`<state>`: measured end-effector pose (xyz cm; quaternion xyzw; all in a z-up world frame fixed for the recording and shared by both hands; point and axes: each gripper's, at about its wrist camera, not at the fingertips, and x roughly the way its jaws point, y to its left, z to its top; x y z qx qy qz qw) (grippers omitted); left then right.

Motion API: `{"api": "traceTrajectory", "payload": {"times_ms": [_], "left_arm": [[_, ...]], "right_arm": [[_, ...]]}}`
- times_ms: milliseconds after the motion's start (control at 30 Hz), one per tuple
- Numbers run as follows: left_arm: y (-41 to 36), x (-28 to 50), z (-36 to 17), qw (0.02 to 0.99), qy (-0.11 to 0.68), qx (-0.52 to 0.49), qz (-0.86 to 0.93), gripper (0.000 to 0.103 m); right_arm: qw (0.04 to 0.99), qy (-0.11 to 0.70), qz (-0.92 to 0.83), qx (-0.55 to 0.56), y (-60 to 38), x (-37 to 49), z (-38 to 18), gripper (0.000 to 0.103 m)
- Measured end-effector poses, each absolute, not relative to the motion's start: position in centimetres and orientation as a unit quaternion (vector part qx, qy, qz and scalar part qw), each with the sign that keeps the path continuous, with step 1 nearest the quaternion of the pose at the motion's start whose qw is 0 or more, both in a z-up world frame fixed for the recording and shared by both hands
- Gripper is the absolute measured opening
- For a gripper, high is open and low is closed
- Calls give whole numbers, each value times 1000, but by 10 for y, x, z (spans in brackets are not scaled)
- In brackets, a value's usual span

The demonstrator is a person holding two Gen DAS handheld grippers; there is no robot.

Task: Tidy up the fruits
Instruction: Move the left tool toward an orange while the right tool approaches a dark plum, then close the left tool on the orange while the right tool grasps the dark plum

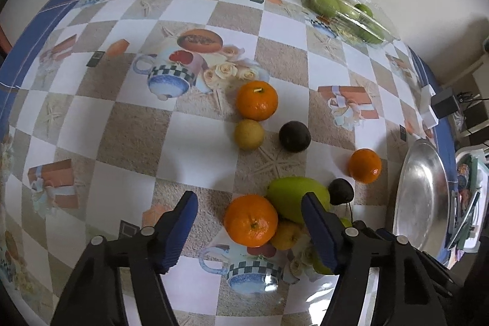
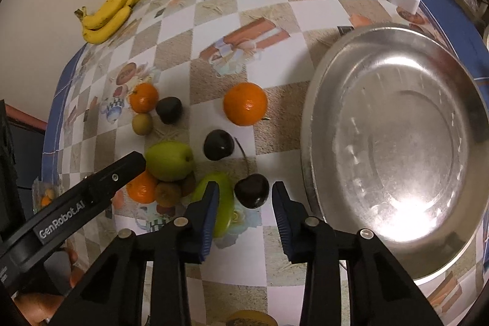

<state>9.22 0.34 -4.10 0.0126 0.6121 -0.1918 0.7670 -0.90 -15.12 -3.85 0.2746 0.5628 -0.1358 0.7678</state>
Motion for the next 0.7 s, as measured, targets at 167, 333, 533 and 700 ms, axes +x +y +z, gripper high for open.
{"api": "traceTrajectory", "payload": {"times_ms": [167,333,533,700], "left_arm": [[8,94,-44,766,616,0,-183,60],[11,92,-50,757,629,-3,-176,54],[9,90,-50,751,634,-6,-183,46],[12,91,-53,740,646,-31,-186,45]], "right_arm": [[764,564,-143,279,-153,-8,-45,34],[760,564,-148,287,-156,-9,-46,33],[758,565,-148,290,-157,-9,-47,33],[757,563,-151,296,-158,-9,-47,33]]}}
